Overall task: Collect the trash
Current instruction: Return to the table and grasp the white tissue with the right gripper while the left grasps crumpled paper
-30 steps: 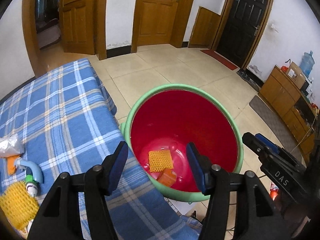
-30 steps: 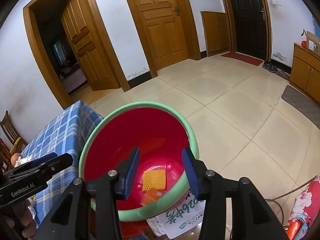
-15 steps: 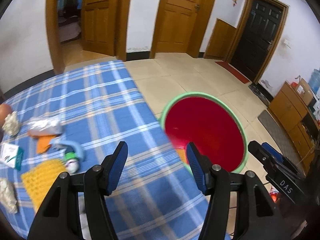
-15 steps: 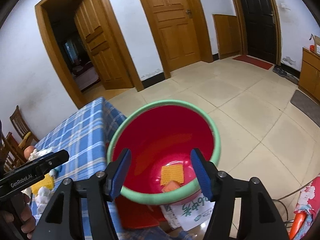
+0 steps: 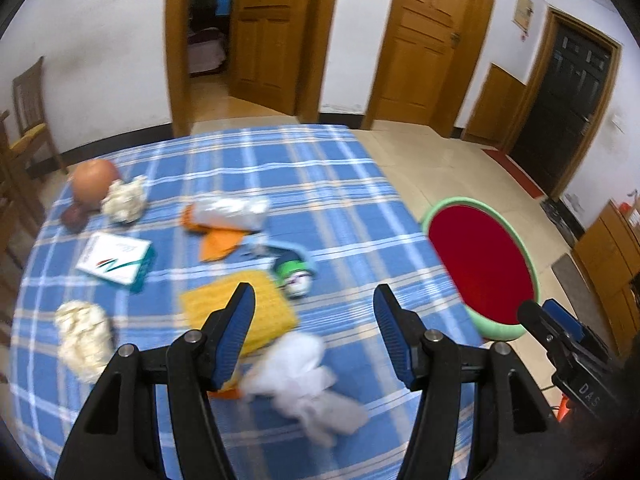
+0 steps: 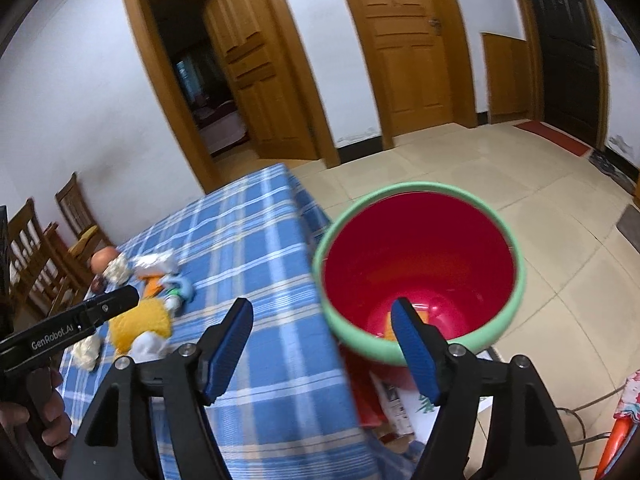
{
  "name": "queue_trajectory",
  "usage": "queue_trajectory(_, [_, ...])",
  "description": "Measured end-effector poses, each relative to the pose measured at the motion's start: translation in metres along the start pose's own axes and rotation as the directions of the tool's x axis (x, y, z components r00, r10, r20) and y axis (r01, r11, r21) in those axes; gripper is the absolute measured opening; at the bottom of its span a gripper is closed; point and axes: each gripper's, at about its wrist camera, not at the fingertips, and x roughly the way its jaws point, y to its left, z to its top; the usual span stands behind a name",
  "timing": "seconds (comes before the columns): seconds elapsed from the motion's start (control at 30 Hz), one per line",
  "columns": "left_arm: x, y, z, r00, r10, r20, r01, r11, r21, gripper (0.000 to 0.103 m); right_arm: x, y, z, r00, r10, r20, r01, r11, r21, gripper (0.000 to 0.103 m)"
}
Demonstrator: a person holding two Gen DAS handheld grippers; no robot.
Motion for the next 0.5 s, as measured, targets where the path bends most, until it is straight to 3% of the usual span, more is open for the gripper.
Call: queue_trajectory(0.5, [-0.029, 0.086, -0.024, 0.99, 0.137, 0.018, -0.134, 0.984, -0.119, 0.063, 0.016, 0.075, -0.019, 0.994, 0.09, -0.063, -0.097, 0.989, -0.115, 0.079])
